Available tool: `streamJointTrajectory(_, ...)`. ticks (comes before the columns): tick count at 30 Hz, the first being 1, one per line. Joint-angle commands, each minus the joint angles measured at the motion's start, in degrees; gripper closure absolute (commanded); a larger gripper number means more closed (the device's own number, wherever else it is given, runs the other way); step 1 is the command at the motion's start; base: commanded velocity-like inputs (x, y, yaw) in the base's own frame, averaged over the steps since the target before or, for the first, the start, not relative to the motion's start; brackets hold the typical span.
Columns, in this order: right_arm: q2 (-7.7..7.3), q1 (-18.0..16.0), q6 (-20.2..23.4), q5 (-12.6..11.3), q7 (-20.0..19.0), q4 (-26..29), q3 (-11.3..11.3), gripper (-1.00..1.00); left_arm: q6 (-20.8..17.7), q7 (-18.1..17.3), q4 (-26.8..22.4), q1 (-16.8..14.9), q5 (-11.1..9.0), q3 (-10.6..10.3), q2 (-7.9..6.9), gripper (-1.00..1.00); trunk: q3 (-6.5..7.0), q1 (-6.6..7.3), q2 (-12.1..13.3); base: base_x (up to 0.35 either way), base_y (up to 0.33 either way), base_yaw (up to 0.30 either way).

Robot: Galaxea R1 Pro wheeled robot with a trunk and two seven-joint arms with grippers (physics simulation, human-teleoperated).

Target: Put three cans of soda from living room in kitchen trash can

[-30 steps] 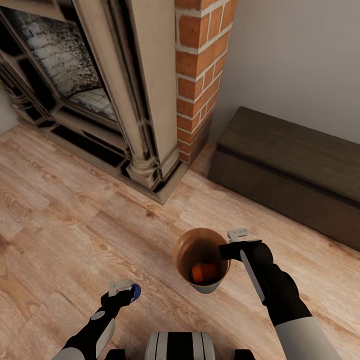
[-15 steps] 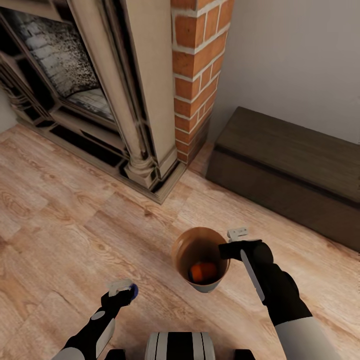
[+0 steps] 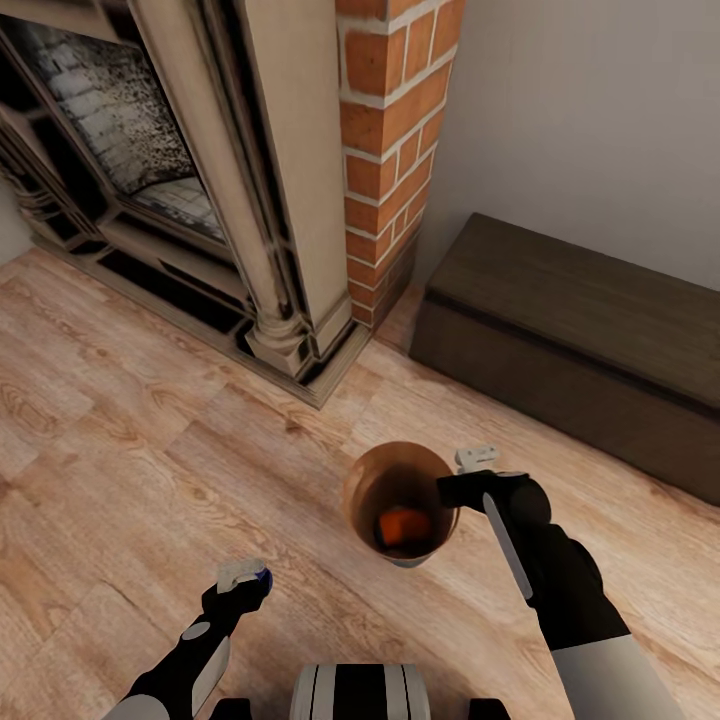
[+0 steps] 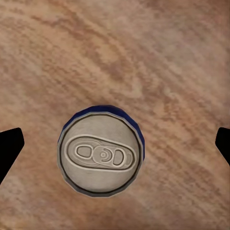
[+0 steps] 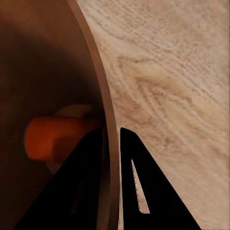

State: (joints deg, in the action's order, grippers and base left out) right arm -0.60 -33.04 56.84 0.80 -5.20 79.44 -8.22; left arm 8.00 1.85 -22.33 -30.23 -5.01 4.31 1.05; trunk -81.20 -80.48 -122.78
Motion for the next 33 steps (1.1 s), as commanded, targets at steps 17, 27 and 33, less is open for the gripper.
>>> streamJointTrajectory(17, -0.11, -0.01, 0.11, -8.53, -0.19, 1.4, -0.03, 1.0, 0.0, 0.0, -0.01, 0.0, 0.0, 0.0, 0.0, -1.0, 0.0, 0.0, 0.0, 0.0, 0.0, 0.0)
streamJointTrajectory(27, -0.11, -0.01, 0.11, -8.62, -0.16, 1.41, -0.04, 1.0, 0.0, -0.02, 0.0, 0.0, 0.0, 0.0, 0.0, -1.0, -1.43, -1.75, -3.21, 0.0, 0.0, 0.0)
streamJointTrajectory(33, -0.11, -0.01, 0.11, -8.63, -0.16, 1.41, -0.04, 1.0, 0.0, -0.04, 0.0, 0.0, 0.0, 0.0, 0.0, -1.0, -1.61, -1.97, -3.61, 0.0, 0.0, 0.0)
